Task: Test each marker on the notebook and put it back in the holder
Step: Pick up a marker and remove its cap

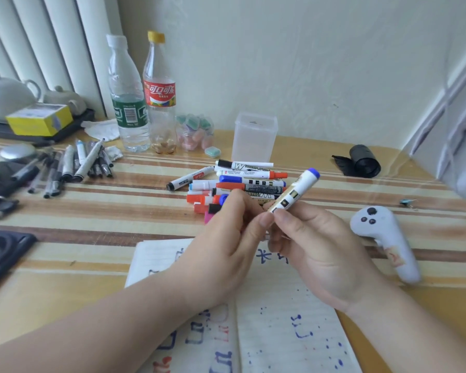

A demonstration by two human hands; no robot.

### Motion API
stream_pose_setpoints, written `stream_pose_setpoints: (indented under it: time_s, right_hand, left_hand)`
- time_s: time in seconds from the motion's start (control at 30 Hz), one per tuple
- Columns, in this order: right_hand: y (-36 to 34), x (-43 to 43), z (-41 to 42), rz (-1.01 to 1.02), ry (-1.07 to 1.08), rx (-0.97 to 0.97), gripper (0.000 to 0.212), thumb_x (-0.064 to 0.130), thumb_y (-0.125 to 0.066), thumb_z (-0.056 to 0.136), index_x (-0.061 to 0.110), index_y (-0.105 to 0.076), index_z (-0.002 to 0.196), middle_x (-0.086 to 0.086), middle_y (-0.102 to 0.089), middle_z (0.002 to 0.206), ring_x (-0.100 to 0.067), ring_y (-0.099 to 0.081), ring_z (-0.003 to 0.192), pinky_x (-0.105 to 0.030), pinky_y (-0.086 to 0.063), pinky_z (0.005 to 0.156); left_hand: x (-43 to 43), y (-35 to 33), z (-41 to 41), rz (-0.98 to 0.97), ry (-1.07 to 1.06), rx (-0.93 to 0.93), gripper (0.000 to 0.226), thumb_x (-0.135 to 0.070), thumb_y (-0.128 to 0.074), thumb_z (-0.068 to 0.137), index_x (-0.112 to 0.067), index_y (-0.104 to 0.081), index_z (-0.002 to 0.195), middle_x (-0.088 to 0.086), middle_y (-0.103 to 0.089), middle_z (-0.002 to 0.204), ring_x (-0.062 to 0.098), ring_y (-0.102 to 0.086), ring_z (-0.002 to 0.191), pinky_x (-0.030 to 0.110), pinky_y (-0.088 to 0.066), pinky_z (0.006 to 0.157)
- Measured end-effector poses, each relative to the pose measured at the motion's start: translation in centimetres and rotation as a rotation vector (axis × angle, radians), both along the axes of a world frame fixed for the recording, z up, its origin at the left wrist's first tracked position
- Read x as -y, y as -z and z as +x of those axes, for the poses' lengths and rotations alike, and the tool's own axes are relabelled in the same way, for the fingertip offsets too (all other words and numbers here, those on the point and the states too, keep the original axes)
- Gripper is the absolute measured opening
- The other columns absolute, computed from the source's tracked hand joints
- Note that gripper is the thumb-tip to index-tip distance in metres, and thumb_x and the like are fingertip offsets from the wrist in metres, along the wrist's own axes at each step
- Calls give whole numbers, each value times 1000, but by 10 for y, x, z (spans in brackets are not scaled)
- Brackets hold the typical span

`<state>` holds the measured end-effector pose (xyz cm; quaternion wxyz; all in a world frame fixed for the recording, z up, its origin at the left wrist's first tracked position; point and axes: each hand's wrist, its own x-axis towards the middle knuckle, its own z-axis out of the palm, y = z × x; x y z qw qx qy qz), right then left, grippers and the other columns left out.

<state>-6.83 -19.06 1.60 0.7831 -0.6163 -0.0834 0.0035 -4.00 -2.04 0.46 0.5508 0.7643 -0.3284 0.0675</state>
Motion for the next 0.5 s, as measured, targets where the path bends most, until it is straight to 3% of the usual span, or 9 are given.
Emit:
stream_pose_setpoints:
  time_s: [0.07, 0.13, 0.2, 0.23, 0.33, 0.4, 0.5]
  right_hand:
    - [3, 1, 0, -12, 70, -19, 27, 34, -67, 94, 9, -71, 102, -17, -72, 105, -28, -69, 94, -46, -57, 81]
    - [-5, 5, -3, -17, 96, -21, 26, 32, -54, 98, 8, -61, 106, -24, -72, 100, -38, -71, 85, -55, -59, 72]
    - [-16, 14, -7, -219, 126, 4, 27, 39, -49, 97, 13, -56, 103, -19, -63, 71, -27, -59, 53, -33, -50, 51]
    - [-20, 19, -9, -349, 123, 17, 28, 41, -48, 97, 15, -58, 100, -15, -53, 60, -19, -47, 47, -25, -41, 46]
    - [-21, 29, -11, -576, -6, 31, 18, 37, -62, 98, 21, -69, 98, -5, -40, 53, -15, -32, 49, -23, -28, 48]
    - [-20, 31, -11, -523, 6, -2, 12, 29, -69, 87, 23, -73, 96, -3, -40, 51, -15, -31, 48, -25, -25, 46]
    - [-20, 34, -8, -194, 131, -40, 10, 14, -69, 77, 12, -74, 86, -8, -47, 54, -14, -36, 44, -22, -25, 41]
  left_hand:
    - [-1, 0, 2, 42, -41, 75, 25, -35, -46, 103, -18, -52, 87, -9, -55, 78, 13, -53, 74, 27, -42, 66]
    - [-3, 0, 4, 1, -121, 67, 25, -29, -45, 102, -16, -54, 83, -8, -52, 76, 13, -51, 75, 27, -39, 68]
    - [-6, 1, 8, -93, -205, -15, 18, -37, -44, 99, -25, -55, 92, -9, -56, 77, 11, -51, 69, 28, -42, 67]
    - [-6, 1, 10, -154, -208, -56, 16, -43, -47, 97, -30, -54, 102, -11, -59, 83, 13, -53, 67, 33, -46, 66]
    - [-4, 4, 13, -311, -53, -149, 43, -40, -65, 92, -33, -47, 130, -9, -63, 100, 17, -58, 65, 37, -51, 58]
    - [-3, 7, 14, -258, 36, -95, 31, -30, -71, 91, -31, -60, 120, -5, -65, 95, 17, -59, 61, 35, -53, 54]
    - [-1, 9, 15, -186, 23, 45, 8, -35, -69, 92, -28, -69, 96, -4, -64, 87, 19, -61, 59, 41, -55, 52]
